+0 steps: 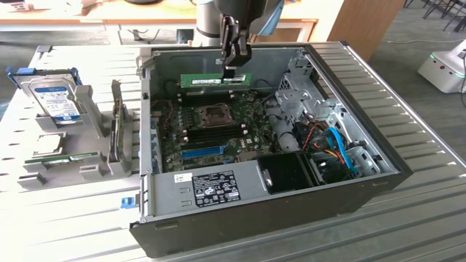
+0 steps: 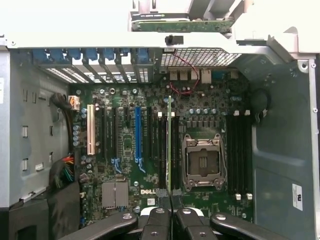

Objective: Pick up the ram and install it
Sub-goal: 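Pick up the ram and move it above insertion slot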

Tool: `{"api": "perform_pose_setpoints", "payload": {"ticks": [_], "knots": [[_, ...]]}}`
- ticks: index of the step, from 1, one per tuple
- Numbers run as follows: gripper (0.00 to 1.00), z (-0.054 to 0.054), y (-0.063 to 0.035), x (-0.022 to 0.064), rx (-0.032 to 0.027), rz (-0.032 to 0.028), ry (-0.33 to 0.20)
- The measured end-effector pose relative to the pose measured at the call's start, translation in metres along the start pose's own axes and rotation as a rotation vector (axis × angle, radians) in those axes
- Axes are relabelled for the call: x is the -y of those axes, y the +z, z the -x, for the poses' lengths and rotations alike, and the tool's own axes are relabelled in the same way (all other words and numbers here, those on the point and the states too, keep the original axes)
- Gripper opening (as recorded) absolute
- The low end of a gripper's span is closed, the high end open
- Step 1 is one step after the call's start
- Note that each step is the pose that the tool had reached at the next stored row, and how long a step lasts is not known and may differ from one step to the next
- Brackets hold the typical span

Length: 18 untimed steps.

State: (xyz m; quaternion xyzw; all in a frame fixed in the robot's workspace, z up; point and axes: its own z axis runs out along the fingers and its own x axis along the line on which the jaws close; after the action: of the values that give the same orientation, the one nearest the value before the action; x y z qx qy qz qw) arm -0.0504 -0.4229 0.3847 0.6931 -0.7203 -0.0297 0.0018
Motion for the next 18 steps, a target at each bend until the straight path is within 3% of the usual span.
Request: {"api": "perform_pose_setpoints", "payload": {"ticks": [18], "knots": [[0.12,-0.001,0.0132,0.001,-0.0002,0.0,0.0]]}}
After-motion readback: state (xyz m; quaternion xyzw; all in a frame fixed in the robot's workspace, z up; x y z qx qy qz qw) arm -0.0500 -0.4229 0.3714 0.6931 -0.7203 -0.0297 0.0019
